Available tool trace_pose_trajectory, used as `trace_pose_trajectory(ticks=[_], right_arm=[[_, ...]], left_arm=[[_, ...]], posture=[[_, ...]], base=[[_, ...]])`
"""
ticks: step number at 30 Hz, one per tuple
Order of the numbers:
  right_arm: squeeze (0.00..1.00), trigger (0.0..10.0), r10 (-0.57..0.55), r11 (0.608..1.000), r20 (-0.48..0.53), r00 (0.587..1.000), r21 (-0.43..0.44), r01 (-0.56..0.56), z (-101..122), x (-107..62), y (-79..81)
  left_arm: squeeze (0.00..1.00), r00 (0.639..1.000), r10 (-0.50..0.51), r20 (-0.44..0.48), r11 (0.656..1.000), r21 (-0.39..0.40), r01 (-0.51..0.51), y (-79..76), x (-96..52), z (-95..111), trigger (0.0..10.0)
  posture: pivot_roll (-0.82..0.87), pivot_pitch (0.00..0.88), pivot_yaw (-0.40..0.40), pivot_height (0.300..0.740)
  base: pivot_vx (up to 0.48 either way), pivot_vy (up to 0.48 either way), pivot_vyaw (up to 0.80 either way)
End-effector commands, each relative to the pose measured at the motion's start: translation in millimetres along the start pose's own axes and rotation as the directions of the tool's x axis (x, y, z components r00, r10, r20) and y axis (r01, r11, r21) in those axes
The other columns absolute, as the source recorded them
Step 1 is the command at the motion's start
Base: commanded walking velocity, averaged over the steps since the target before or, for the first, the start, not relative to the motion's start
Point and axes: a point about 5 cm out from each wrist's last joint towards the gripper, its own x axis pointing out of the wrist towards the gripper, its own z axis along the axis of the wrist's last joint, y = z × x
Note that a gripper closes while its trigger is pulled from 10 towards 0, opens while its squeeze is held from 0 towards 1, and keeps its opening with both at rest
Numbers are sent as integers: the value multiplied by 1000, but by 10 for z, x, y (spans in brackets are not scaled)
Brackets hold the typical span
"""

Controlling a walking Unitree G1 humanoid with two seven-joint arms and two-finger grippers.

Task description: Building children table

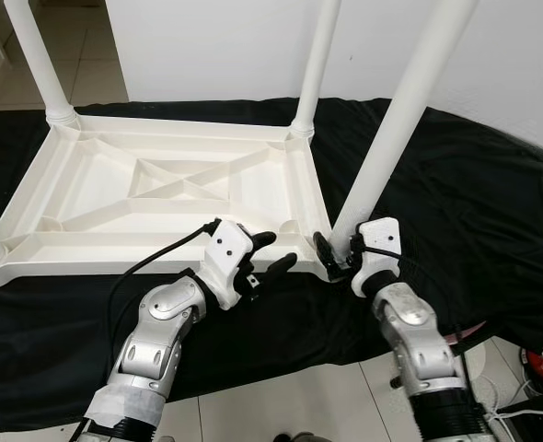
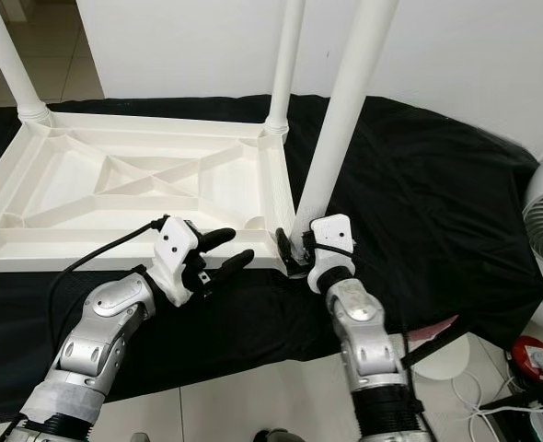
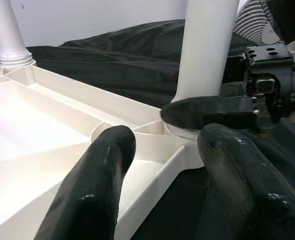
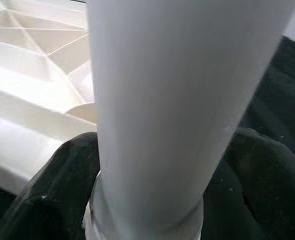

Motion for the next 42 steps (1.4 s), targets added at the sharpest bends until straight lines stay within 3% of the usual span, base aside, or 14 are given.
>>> trace_pose_trajectory(ticks=[1,3,6,13,17,18,20,22,31,32,33,34,35,42], right_arm=[[0,10000,99,995,-14,995,2,-99,-51,-11,6],[0,10000,220,975,-22,975,-35,-221,-78,-23,-53],[0,10000,284,956,-37,958,-62,-286,-89,11,-101],[0,10000,351,928,-72,933,-107,-358,-87,120,-142],[0,10000,385,911,-83,919,-125,-393,-68,248,-127],[0,3137,400,904,-89,912,-122,-409,-80,261,-110],[0,3137,416,898,-92,905,-118,-424,-93,266,-103],[0,0,428,893,-92,899,-107,-436,-114,261,-102],[0,0,448,888,-88,889,-65,-454,-249,185,-62],[0,2235,441,893,-87,893,-57,-447,-260,175,-58],[0,2235,441,893,-87,893,-57,-447,-260,175,-58],[0,4471,430,899,-84,899,-51,-435,-271,171,-56],[0,10000,412,909,-70,908,-36,-415,-269,165,-46],[0,10000,253,967,-49,966,-16,-254,-239,180,-24]], left_arm=[[0,993,119,-24,993,-7,-120,32,-5,-40,10000],[0,993,112,-25,994,-12,-112,16,-3,-41,10000],[0,994,106,-25,994,-13,-106,8,7,-40,10000],[0,997,78,-25,997,-15,-79,-24,35,-36,10000],[0,999,27,-39,1000,-13,-28,-118,56,-54,10000],[0,999,22,-42,1000,-14,-22,-142,54,-59,10000],[0,999,21,-43,1000,-15,-21,-154,53,-60,10000],[0,999,24,-44,999,-21,-25,-165,46,-59,10000],[0,998,41,-53,999,-28,-43,-168,5,-66,10000],[0,998,42,-54,999,-28,-44,-167,3,-64,10000],[0,998,42,-54,999,-28,-44,-167,3,-64,10000],[0,997,44,-56,999,-28,-45,-169,0,-62,10000],[0,997,44,-57,999,-28,-46,-171,-2,-61,10000],[0,997,40,-60,999,-34,-42,-176,6,-64,10000]], posture=[[63,37,-77,740],[60,41,-71,740],[52,44,-61,740],[48,45,-57,740],[55,57,-63,740],[60,63,-68,740],[60,63,-68,740],[65,71,-72,740],[71,93,-75,740],[71,95,-75,740],[71,95,-75,740],[70,96,-74,740],[67,98,-75,740],[60,96,-73,740]], base=[[0,0,0],[0,0,0],[0,0,0],[0,0,0],[0,0,0],[0,0,0],[0,0,0],[0,0,0],[0,0,0],[0,0,0],[0,0,0],[0,0,0],[0,0,0],[0,0,0]])
